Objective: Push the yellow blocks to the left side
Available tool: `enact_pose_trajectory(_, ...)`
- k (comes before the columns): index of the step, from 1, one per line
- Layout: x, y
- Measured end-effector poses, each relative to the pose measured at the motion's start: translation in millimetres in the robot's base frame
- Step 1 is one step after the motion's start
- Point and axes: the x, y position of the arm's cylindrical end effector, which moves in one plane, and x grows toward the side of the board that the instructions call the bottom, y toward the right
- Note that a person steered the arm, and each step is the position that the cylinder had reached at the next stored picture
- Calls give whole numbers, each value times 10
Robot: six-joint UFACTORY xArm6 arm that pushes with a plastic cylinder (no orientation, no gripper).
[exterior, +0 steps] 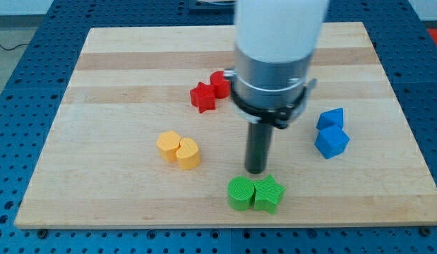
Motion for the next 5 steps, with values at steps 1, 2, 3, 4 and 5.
enact_pose_trajectory(1,-41,-424)
enact_pose_trajectory(2,-290,-852)
enact_pose_trajectory(3,-563,-1183)
enact_pose_trajectory(4,-529,-1171)
enact_pose_trajectory(5,-274,-798)
